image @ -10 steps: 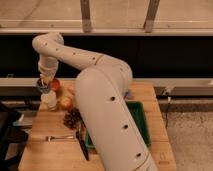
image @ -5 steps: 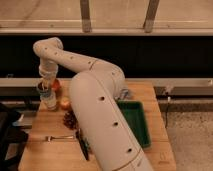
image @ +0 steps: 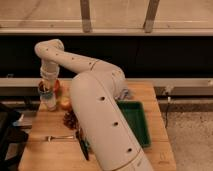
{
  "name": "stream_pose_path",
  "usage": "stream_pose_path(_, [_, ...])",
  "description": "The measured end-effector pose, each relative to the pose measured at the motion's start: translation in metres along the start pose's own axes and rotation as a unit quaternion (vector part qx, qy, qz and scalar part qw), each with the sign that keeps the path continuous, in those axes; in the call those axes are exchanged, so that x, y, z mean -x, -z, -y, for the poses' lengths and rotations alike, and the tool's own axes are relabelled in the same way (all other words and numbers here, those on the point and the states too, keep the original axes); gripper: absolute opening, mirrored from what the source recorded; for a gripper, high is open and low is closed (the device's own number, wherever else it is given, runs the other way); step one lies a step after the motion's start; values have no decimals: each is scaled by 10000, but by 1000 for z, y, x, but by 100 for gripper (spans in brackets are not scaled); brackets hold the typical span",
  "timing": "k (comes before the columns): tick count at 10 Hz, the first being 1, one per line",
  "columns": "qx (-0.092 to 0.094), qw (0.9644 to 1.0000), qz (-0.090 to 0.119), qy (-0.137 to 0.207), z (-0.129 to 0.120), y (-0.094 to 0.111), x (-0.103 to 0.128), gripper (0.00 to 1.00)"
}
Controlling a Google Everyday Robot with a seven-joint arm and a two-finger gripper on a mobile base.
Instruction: Stack cups on top of each other
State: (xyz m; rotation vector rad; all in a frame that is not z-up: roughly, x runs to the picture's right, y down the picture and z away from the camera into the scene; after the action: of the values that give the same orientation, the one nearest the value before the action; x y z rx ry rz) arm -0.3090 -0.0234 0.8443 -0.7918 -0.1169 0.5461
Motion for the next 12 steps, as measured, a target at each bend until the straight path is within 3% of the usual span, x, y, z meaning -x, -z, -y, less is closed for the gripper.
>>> stream_pose_path(2, [41, 10000, -48, -30, -1, -2, -5, 5])
stream_pose_path(7, [132, 9999, -50, -28, -3, -4, -13, 55])
stream_pose_path(8, [137, 9999, -42, -20, -3, -4, -13, 61])
stream_pose_path(12, [139, 9999, -41, -13, -4, -4, -13, 62])
